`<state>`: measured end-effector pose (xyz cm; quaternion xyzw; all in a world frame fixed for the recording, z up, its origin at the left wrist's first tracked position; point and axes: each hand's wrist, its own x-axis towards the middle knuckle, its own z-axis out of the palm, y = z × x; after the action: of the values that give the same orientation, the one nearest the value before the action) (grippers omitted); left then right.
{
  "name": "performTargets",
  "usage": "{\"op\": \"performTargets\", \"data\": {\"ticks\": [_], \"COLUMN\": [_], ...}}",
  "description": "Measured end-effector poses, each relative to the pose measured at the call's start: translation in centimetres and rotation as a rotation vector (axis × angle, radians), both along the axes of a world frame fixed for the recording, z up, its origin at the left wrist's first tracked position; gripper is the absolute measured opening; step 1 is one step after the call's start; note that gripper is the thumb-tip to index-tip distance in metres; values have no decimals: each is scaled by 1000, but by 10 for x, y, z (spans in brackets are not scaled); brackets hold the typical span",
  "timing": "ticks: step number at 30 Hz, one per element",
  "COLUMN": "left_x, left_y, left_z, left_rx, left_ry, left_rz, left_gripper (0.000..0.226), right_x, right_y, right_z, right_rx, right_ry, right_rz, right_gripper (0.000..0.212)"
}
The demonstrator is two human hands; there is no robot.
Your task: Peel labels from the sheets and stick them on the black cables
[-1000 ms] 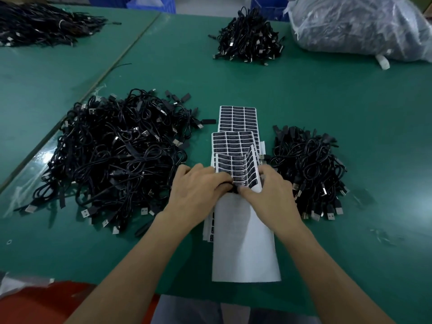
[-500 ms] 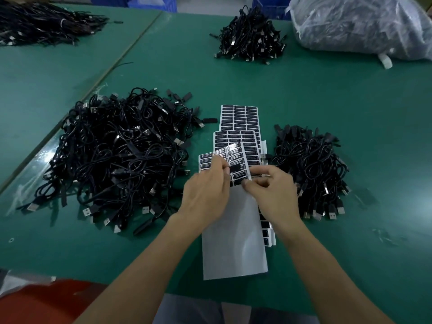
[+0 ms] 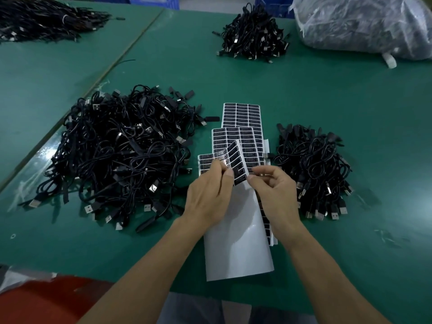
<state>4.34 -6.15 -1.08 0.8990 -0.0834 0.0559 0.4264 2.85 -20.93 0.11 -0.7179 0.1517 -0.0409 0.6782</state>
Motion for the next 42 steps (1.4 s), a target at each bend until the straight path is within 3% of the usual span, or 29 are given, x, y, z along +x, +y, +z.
{"op": "performTargets", "data": {"ticks": [5,13,31,42], "left_x": [-1,2,0,4], "left_y": [-2,-2,1,0], "left_z": [-2,-3,1,-1], "left_rx": [49,-194,-271,-270], "left_ry": [-27,-50,26,9], "left_rz": [-62,-6,-16,54], "left_gripper": [38,32,35,45], "right_x": [0,0,-7,-13], "right_y": [-2,-5,1,8], "right_z": [-5,-7,-10,-7], "right_rx": [58,121,-78,-177], "right_ry": [14,-21,-84,-173], "right_rz": [1,77,121,-28], "right_gripper": [10,12,17,19]}}
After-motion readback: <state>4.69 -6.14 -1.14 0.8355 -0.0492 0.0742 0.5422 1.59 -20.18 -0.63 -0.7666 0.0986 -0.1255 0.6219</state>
